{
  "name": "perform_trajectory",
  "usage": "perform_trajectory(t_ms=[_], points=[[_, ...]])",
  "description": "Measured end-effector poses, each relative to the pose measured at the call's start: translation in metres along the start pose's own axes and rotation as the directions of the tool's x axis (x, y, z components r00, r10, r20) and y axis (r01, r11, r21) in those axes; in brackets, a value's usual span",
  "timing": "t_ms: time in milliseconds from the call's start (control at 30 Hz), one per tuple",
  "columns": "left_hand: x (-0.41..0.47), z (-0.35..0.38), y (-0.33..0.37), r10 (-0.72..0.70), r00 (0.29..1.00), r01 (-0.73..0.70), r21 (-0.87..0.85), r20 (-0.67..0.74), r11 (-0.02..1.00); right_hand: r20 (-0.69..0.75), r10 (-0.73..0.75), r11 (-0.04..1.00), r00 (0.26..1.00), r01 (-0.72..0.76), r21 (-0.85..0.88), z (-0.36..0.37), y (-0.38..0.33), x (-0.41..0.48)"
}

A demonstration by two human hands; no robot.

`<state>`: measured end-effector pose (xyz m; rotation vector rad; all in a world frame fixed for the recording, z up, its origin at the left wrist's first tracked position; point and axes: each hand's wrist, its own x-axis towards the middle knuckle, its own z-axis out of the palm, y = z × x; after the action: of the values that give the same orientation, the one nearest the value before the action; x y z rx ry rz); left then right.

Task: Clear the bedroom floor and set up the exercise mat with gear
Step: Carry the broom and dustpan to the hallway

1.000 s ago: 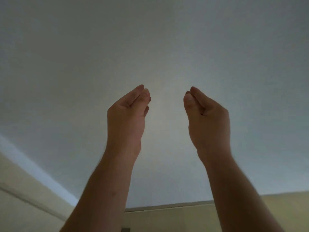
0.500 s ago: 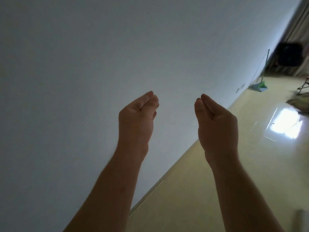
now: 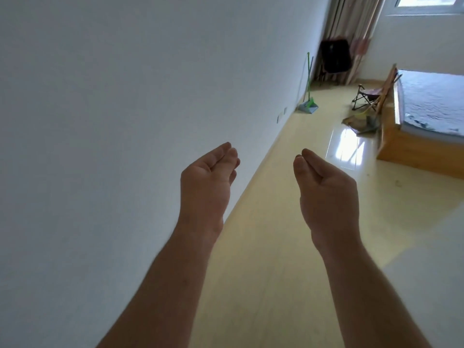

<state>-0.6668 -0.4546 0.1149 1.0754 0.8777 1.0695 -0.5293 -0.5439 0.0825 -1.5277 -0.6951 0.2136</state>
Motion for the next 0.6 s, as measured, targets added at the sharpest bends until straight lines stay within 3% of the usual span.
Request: perform_trajectory(t_ms=[233, 400, 600], points=[[0.105, 0.088, -0.041, -0.063, 0.994, 0.064, -0.006, 0.089, 0.998, -0.097, 0.011, 0.998, 0.995, -0.017, -0.054, -0.001, 0.055, 0.112], [0.214, 0.148, -0.071, -0.118, 0.982, 0.124, -0.031, 0.15, 0.992, -0.173, -0.036, 0.981, 0.984, 0.002, -0.194, 0.019, 0.092, 0.218], [0.354, 0.237, -0.08, -0.167, 0.951, 0.169, 0.013, 0.261, 0.986, -0.275, -0.011, 0.973, 0.961, -0.052, -0.223, 0.036, 0.121, 0.354]])
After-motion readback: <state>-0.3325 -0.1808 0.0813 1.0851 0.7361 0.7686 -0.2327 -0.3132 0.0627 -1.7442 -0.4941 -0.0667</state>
